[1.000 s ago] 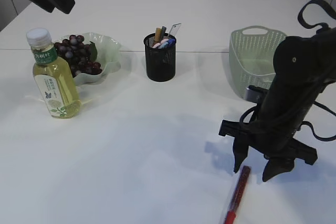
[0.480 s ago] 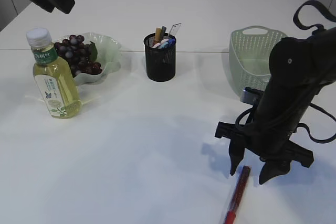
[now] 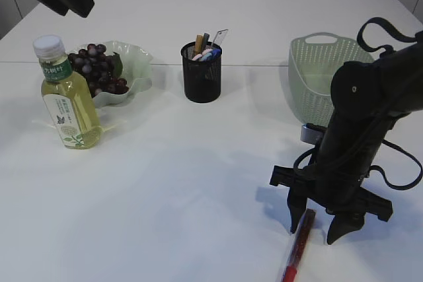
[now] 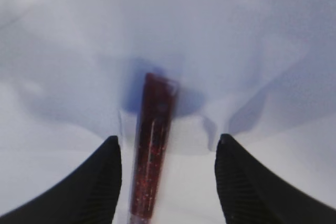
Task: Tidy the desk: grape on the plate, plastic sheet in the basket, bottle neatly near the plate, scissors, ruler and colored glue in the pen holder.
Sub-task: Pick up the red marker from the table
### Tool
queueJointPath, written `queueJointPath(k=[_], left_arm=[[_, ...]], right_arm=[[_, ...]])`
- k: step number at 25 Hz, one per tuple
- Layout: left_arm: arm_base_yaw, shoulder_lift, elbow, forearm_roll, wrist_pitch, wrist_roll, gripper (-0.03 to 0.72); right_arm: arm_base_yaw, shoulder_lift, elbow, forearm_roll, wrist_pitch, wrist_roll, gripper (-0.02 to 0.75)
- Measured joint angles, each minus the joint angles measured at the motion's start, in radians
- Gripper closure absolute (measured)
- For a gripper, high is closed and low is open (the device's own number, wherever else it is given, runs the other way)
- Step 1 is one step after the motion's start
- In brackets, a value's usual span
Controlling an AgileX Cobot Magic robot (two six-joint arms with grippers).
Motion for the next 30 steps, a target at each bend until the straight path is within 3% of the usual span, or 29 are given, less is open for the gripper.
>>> queueJointPath(k=[18,30], left_arm=[[0.0,0.002,0.0,0.0,0.0,0.004,0.461],[0.0,0.002,0.0,0.0,0.0,0.004,0.461]], right_arm=[[0.0,0.022,-0.002,0.01,-0.008,0.0,0.293],[0.0,0.024,-0.002,0.01,-0.01,-0.007,0.536]])
